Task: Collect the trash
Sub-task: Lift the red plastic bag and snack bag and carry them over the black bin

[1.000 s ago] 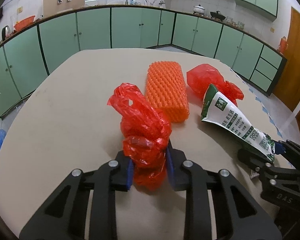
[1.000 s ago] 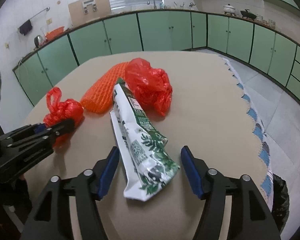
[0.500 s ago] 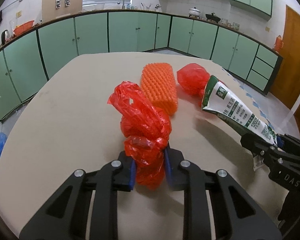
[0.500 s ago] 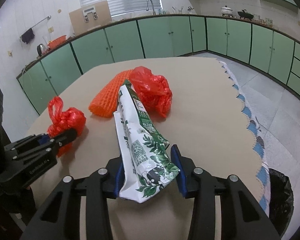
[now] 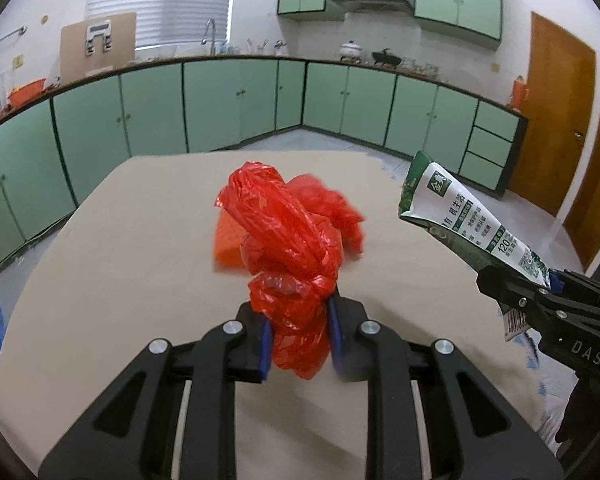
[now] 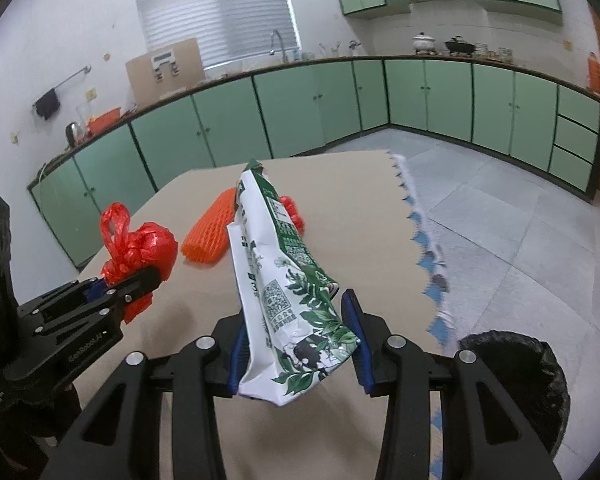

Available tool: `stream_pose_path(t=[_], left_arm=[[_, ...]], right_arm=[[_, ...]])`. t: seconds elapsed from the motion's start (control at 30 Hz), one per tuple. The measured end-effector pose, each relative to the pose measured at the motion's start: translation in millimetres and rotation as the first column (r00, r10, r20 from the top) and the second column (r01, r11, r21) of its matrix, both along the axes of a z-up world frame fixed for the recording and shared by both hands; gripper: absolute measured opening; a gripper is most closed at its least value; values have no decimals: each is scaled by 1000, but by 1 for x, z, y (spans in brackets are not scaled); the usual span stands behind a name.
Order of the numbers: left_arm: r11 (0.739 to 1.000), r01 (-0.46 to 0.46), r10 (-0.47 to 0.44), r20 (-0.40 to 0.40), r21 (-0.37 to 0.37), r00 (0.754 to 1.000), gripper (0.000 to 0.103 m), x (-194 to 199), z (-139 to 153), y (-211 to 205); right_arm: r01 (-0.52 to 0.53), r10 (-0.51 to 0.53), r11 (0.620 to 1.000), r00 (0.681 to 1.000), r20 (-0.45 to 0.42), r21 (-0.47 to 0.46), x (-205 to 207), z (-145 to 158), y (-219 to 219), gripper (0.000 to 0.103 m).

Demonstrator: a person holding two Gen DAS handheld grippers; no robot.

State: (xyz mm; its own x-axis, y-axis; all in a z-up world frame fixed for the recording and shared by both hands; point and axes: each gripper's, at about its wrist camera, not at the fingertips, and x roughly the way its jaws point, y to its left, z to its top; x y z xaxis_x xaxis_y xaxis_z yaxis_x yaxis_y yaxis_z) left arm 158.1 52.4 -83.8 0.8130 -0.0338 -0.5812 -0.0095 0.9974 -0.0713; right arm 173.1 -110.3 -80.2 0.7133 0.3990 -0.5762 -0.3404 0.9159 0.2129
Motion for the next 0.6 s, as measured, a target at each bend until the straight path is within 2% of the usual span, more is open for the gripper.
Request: stream_pose_path(t=[0.2,0.6], left_arm=[[999,45,-45,41,1,998,21,-4,10,-26],[990,141,-141,72,-3,987,21,-13,17,-75]], right_arm=[[58,-58,998,998,17,4,-13,12,-23,42],[152,-153,988,987,41,17,-36,25,-61,42]])
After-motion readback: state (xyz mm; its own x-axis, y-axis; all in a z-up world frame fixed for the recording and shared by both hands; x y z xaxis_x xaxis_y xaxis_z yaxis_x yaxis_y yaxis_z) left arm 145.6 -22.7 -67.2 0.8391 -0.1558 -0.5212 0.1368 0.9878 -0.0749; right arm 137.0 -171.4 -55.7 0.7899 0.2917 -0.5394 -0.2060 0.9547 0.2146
